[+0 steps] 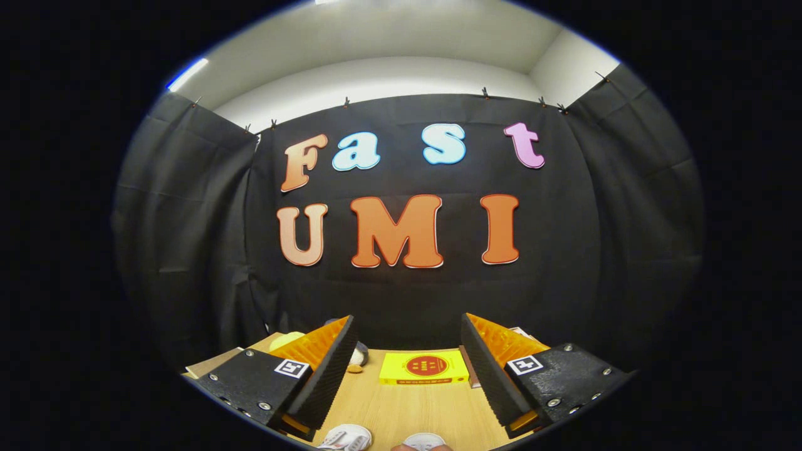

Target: Open the storage box then place both shoes into the box .Put the left shoe in first, then the right shoe, with the right side of both shoes facing outward in a uniform manner.

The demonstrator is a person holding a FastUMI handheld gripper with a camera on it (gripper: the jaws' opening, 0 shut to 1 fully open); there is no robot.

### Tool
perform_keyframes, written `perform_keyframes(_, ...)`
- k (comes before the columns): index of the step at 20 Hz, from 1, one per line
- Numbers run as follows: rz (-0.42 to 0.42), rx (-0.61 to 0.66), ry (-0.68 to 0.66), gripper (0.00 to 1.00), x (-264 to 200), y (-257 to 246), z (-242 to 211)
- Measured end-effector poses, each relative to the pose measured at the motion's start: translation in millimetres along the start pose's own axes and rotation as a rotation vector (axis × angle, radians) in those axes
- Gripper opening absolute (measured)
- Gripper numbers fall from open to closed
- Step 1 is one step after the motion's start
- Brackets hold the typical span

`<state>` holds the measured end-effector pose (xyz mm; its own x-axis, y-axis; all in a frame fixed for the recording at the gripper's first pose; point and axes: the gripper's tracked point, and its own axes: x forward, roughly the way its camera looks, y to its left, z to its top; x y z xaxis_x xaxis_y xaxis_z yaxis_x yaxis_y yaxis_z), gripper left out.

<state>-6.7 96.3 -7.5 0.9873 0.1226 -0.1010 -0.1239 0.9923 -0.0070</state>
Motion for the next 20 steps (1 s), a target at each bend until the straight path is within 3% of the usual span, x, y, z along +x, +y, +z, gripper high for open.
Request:
perform_keyframes(10, 0.147, 0.06, 0.259, 0.99, 14, 63, -80)
perform_keyframes(20, 0.423, 0.26, 0.649, 0.97, -6, 162, -179)
